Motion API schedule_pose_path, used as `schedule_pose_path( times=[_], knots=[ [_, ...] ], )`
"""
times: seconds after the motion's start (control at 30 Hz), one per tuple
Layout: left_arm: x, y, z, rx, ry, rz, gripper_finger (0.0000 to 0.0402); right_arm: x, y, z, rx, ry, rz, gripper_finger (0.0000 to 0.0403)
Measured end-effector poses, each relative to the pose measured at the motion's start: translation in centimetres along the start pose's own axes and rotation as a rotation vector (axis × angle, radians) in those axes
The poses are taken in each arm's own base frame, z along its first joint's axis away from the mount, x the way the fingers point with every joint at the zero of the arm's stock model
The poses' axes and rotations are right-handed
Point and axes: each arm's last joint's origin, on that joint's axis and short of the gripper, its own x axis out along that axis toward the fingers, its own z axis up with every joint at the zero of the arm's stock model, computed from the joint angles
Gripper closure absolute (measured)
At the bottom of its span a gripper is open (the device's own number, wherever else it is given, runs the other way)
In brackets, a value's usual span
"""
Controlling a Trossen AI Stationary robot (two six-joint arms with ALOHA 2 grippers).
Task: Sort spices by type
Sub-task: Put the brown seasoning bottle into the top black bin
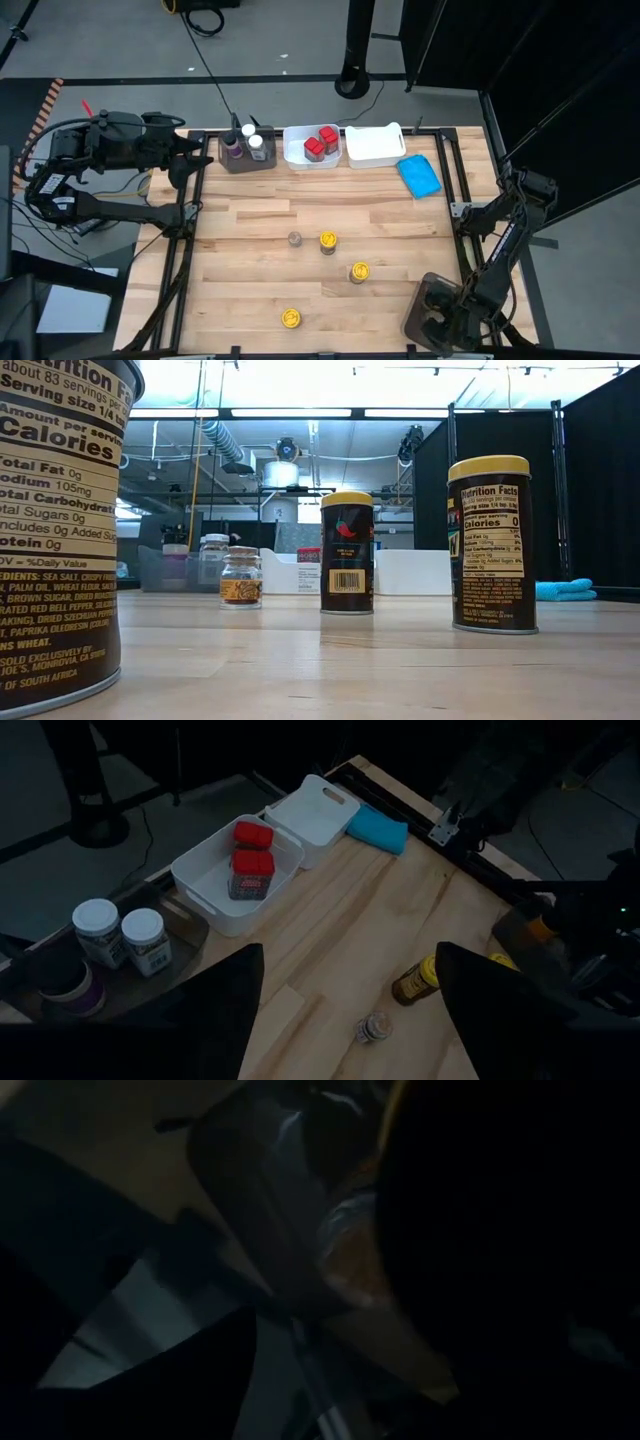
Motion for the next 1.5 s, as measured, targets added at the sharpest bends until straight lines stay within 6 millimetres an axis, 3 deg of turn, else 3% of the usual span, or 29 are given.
schedule_pose_path(
  times=[0.27, 0.53, 0.7, 1.17, 1.5],
  knots=[
    [0.0, 0.0, 0.0, -0.001, 0.000, 0.000, 0.0100, -3.2, 0.6, 0.8, 0.030, 0.057, 0.139, 0.0087],
    [0.0, 0.0, 0.0, -0.001, 0.000, 0.000, 0.0100, -8.0, 2.2, 0.9, 0.029, 0.210, 0.483, 0.0090],
    [0.0, 0.0, 0.0, 0.001, 0.001, 0.001, 0.0100, -10.0, 3.2, 2.0, 0.058, 0.191, 0.660, 0.0090],
    [0.0, 0.0, 0.0, -0.002, 0.000, 0.000, 0.0100, -13.3, 8.5, 9.6, -0.112, -0.185, 1.166, 0.0089],
    [0.0, 0.0, 0.0, -0.023, 0.000, 0.000, 0.0100, -15.2, 11.0, 16.2, -0.391, -0.694, 1.404, 0.0089]
  ],
)
